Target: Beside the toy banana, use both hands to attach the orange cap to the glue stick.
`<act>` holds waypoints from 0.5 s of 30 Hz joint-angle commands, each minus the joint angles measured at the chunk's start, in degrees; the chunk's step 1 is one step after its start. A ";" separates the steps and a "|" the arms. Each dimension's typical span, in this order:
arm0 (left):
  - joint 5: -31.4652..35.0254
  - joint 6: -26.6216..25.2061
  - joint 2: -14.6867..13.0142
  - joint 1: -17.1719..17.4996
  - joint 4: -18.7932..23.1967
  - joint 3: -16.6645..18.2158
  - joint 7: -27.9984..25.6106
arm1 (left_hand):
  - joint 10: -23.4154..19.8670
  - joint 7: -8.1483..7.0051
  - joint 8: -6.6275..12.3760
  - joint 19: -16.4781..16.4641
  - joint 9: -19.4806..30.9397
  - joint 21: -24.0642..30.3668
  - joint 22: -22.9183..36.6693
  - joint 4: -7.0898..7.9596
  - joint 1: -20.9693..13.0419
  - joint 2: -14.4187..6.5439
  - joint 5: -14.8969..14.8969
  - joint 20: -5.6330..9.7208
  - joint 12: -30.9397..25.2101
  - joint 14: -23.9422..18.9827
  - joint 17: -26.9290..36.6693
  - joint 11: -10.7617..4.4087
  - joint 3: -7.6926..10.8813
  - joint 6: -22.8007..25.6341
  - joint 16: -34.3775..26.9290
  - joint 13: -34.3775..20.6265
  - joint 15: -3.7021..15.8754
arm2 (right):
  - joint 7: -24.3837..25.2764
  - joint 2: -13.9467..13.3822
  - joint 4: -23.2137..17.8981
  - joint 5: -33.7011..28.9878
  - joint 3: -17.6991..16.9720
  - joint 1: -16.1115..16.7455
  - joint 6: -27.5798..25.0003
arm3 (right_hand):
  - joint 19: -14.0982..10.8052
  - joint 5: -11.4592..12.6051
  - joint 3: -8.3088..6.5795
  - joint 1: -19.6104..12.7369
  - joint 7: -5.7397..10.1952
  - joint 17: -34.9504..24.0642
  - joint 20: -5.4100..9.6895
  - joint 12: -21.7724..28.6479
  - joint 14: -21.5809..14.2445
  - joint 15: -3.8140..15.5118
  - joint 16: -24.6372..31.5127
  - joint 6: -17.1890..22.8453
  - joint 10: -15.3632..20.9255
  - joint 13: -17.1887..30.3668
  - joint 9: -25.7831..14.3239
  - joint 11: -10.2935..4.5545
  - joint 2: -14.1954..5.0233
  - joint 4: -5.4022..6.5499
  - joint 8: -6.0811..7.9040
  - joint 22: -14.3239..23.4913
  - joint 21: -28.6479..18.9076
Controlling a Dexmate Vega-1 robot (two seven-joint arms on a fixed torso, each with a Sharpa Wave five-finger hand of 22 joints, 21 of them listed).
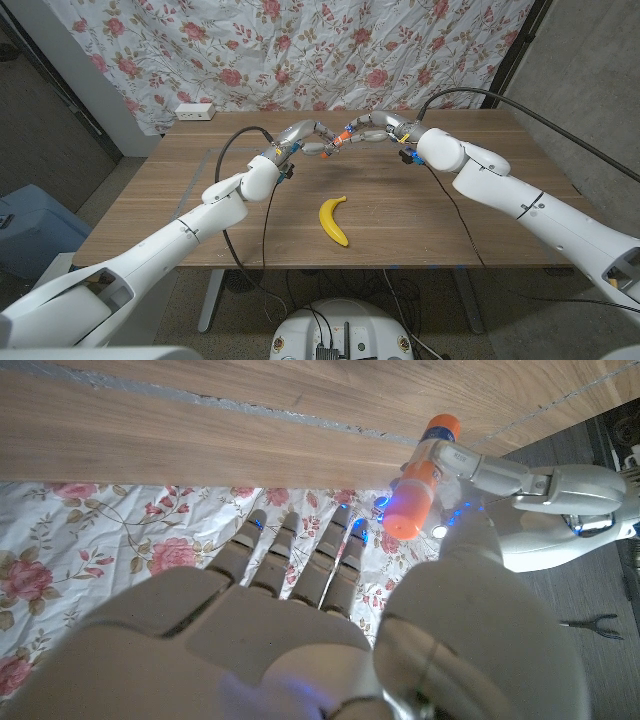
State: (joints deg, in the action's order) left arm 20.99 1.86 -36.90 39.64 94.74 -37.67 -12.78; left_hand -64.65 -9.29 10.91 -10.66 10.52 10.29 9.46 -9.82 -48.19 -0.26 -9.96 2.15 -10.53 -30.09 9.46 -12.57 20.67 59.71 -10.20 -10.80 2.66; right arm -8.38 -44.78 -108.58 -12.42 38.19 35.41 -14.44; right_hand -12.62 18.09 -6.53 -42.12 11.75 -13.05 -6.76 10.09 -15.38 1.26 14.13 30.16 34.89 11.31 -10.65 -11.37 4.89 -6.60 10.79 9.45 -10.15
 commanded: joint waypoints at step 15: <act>0.11 0.23 -0.67 -0.46 -0.27 0.04 0.90 | -0.16 0.64 0.66 0.01 0.29 0.39 0.13 0.25 -0.14 -1.85 -0.34 1.96 -0.44 0.20 0.15 -0.23 0.62 5.79 -0.21 -0.10 7.56 | -5.94 -0.48 4.89 6.27 -0.82 -2.02 5.33 | 7.48 2.47 3.42 7.60 -1.24 0.07 -1.91 -0.34 12.15 -5.49 -2.93 -15.51 -16.33 -0.31 0.18 3.67 0.10 2.20 -0.65 0.20 -0.26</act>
State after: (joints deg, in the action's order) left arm 21.01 1.85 -37.37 39.51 94.73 -37.68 -12.37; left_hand -64.65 -9.29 10.91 -10.66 10.53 10.29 9.46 -9.82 -48.19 -0.26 -9.91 2.15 -10.65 -30.09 9.46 -12.56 20.67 59.71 -10.20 -10.78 2.66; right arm -12.44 -45.45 -106.71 -9.62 38.11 33.97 -12.15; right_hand -5.88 19.96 -3.77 -35.91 10.74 -13.06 -8.41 10.10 -5.05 -3.48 11.45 16.45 20.99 10.96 -10.39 -8.31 5.58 -4.64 10.14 9.45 -10.16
